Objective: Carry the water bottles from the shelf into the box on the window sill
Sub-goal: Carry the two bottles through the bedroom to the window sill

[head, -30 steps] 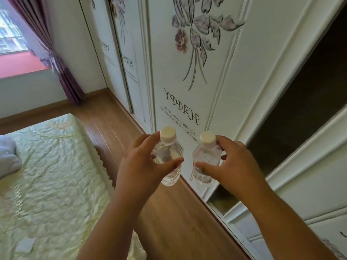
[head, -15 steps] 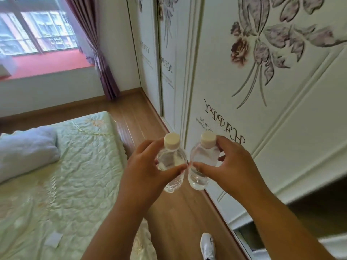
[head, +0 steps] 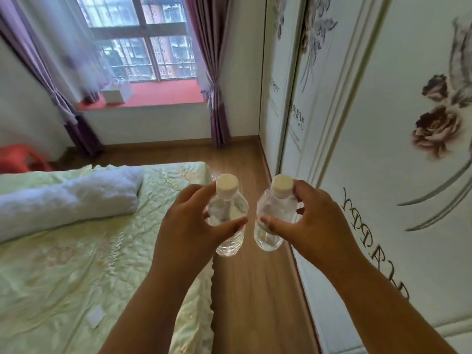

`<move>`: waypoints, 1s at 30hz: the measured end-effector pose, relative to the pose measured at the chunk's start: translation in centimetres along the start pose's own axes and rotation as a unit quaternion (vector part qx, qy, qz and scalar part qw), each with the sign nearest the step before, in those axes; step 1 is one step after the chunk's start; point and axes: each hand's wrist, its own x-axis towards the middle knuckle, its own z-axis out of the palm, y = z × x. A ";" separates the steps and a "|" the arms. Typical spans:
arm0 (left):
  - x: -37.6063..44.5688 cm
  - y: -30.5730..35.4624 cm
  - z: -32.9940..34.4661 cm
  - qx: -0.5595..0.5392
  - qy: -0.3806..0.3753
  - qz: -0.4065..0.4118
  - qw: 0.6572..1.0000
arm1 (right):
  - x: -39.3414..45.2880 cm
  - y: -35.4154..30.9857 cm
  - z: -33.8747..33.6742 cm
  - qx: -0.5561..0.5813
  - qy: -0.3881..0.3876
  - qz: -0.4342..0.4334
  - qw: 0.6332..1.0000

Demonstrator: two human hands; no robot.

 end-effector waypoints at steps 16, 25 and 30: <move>9.5 -2.0 6.5 -0.013 0.022 -0.045 0.999 | 12.0 6.0 1.2 0.022 -0.056 -0.024 0.998; 19.5 -8.4 9.2 -0.029 -0.016 -0.027 0.999 | 21.3 6.6 4.2 -0.003 -0.058 0.020 0.998; 26.1 -12.4 9.1 -0.017 -0.014 -0.002 1.000 | 27.9 5.5 6.8 -0.008 -0.044 0.026 0.999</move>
